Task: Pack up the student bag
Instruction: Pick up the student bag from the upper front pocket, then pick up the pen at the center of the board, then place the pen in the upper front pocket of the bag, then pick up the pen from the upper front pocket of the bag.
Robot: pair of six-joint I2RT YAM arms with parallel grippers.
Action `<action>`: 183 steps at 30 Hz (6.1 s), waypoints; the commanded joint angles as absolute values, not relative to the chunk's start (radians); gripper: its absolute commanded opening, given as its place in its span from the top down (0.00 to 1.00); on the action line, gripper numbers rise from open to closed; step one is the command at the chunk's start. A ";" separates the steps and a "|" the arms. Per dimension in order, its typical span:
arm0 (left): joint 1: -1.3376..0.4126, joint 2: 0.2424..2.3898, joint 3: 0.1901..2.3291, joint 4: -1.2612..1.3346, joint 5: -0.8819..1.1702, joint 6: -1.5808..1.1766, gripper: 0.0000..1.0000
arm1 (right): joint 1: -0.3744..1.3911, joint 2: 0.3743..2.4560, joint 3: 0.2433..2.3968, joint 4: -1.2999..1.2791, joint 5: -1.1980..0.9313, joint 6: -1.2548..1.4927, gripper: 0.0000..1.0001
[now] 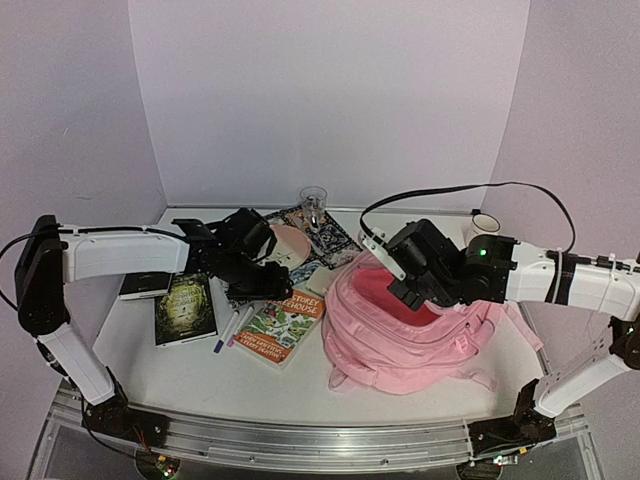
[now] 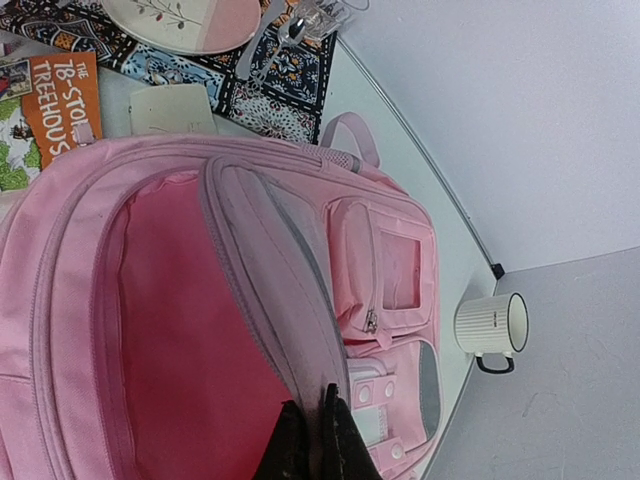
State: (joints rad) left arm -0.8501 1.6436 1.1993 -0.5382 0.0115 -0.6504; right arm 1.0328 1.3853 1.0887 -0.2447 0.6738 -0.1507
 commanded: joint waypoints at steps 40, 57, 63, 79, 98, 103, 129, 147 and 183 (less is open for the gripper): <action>-0.675 1.944 1.215 -0.906 -0.005 -0.407 0.79 | 1.035 1.343 1.073 -0.120 0.669 -0.107 1.00; -0.670 1.761 1.288 -0.939 0.029 -0.474 1.00 | 1.035 1.344 1.140 -0.112 0.620 -0.130 1.00; -0.671 1.666 1.334 -0.889 0.084 -0.572 1.00 | 1.035 1.334 1.159 -0.109 0.606 -0.125 1.00; -0.696 1.479 1.246 -0.399 0.407 -0.938 1.00 | 1.035 1.310 1.298 -0.109 0.579 -0.080 1.00; -0.863 1.539 1.174 0.052 0.399 -1.273 1.00 | 1.034 1.437 1.348 -0.090 0.453 0.131 1.00; -0.883 1.569 1.160 0.069 0.385 -1.307 1.00 | 1.035 1.464 1.336 -0.087 0.501 0.187 1.00; -0.945 1.740 1.227 0.164 0.293 -1.493 0.73 | 1.034 1.480 1.308 -0.079 0.511 0.204 1.00; -0.904 1.531 1.151 -0.241 0.093 -1.084 0.24 | 1.030 1.318 1.127 -0.092 0.748 0.100 1.00; -0.710 1.798 1.149 -0.788 -0.223 -0.578 0.34 | 1.024 1.277 1.100 -0.118 0.721 0.111 1.00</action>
